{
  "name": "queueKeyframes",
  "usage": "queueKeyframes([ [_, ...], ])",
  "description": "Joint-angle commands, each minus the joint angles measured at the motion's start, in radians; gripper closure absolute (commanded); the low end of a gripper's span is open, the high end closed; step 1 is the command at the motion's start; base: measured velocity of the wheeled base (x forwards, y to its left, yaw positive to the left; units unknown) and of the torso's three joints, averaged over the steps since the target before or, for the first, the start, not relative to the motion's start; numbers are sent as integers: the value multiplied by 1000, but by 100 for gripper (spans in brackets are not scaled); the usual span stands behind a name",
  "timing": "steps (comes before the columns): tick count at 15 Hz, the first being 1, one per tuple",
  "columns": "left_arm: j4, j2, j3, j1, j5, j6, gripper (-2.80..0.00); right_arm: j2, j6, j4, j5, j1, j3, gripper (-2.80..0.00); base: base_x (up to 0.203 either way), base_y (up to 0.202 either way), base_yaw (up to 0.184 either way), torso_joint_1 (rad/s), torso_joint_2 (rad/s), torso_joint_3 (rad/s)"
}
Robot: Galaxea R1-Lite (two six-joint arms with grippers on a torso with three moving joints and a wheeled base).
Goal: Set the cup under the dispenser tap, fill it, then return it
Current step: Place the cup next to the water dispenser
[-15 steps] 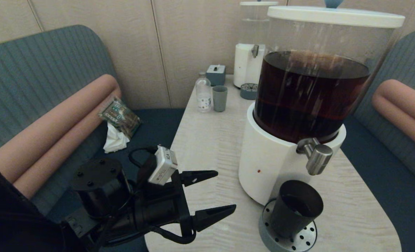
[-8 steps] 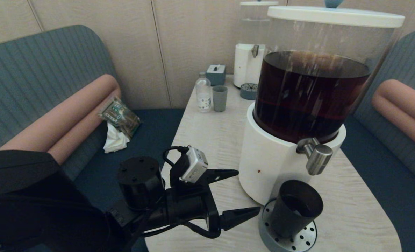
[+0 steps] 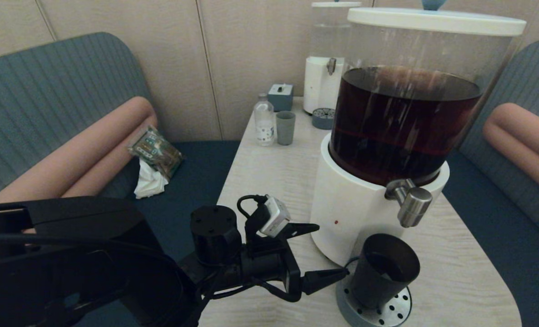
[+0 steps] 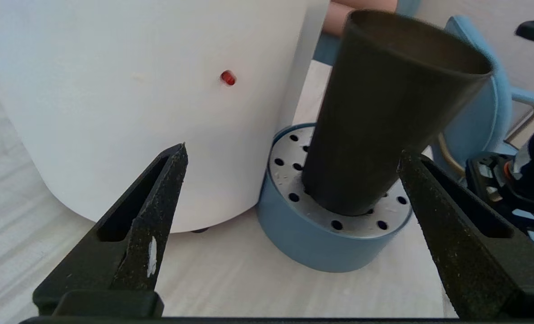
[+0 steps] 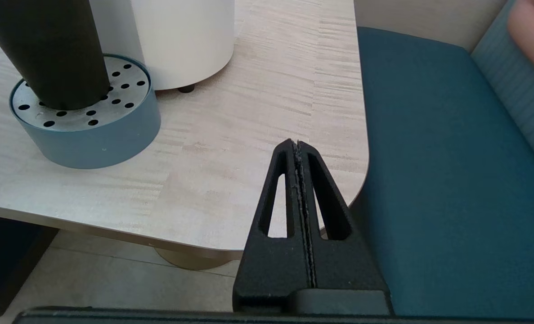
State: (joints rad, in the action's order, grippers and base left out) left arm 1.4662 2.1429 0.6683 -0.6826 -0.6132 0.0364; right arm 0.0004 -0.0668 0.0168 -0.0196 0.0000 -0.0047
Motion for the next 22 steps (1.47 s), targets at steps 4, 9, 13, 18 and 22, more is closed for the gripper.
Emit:
queueKeyframes([
  [4, 10, 23, 10, 0, -3, 2, -280, -2, -1, 0, 0, 0, 0, 0, 0, 0, 0, 0, 0, 0],
  [9, 10, 20, 7, 0, -4, 0, -280, -2, -1, 0, 0, 0, 0, 0, 0, 0, 0, 0, 0, 0],
  [13, 8, 21, 10, -3, -35, 1, -280, -2, -2, 0, 0, 0, 0, 0, 0, 0, 0, 0, 0, 0],
  [18, 6, 23, 12, -8, -92, 0, -280, -2, -1, 0, 0, 0, 0, 0, 0, 0, 0, 0, 0, 0],
  [22, -3, 23, 13, -9, -133, 0, -280, -2, -1, 0, 0, 0, 0, 0, 0, 0, 0, 0, 0, 0],
])
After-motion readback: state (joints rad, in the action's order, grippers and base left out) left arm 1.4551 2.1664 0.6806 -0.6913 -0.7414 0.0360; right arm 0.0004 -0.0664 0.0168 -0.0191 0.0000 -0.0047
